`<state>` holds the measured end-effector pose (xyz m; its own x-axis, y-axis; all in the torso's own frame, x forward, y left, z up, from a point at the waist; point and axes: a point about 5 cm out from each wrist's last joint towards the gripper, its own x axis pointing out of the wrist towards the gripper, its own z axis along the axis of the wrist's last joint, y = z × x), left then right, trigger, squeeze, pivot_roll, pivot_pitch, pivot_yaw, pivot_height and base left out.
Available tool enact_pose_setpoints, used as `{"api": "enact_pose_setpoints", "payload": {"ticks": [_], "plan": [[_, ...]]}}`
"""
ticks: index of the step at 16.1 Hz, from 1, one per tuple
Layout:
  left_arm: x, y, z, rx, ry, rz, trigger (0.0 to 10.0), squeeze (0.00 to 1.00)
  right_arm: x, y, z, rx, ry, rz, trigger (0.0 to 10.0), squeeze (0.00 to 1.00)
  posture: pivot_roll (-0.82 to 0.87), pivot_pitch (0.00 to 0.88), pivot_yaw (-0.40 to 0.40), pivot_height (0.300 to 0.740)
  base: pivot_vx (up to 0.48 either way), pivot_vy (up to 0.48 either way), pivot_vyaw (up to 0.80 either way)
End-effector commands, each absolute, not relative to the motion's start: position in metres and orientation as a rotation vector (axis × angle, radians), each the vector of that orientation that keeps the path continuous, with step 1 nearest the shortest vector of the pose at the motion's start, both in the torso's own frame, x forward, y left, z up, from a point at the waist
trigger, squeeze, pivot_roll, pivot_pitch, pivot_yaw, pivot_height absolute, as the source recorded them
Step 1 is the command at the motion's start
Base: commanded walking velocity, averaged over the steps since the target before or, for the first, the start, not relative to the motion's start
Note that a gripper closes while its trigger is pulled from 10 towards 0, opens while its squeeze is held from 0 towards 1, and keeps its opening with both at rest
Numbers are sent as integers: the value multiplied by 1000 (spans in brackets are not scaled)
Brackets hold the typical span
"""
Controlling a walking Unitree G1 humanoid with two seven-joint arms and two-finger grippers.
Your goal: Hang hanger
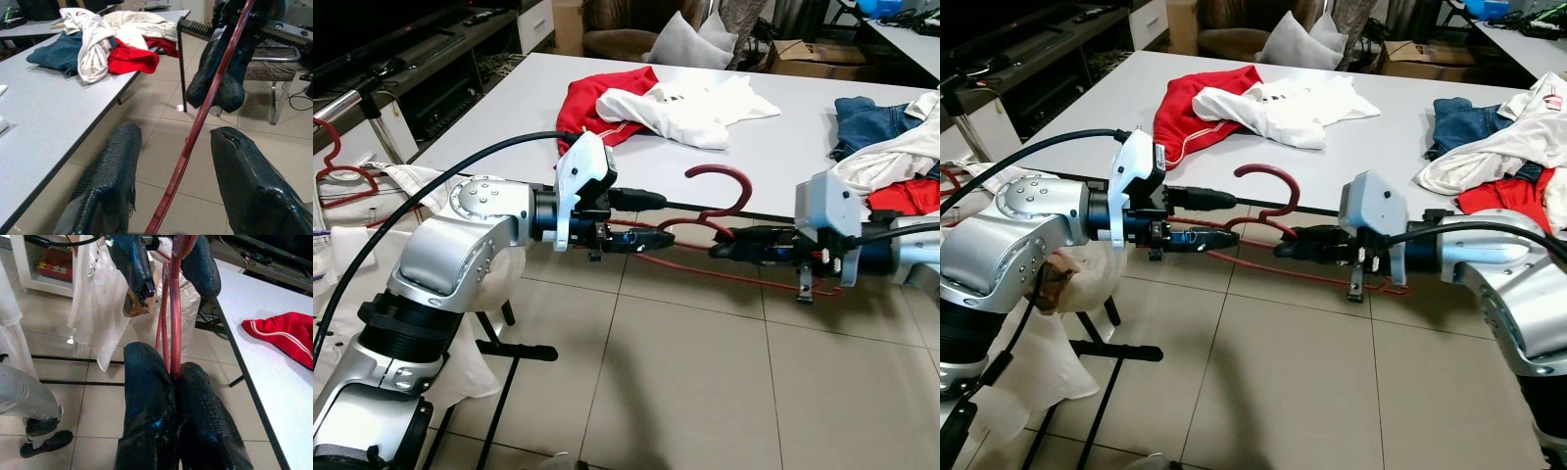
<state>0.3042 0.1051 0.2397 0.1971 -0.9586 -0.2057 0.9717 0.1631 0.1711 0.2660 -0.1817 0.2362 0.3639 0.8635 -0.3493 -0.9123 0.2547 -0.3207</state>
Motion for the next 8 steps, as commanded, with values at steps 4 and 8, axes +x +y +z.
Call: {"api": "enact_pose_setpoints", "payload": {"ticks": [4, 8], "plan": [[303, 101, 242, 326, 25, -1411, 0, 0, 269, -175, 248, -538, 42, 1220, 10000, 0, -151, 0, 17, 719, 0, 0, 0], [303, 102, 242, 339, 19, -1419, 0, 0, 270, -174, 249, -537, 30, 1220, 10000, 0, -151, 0, 18, 719, 0, 0, 0]]}}
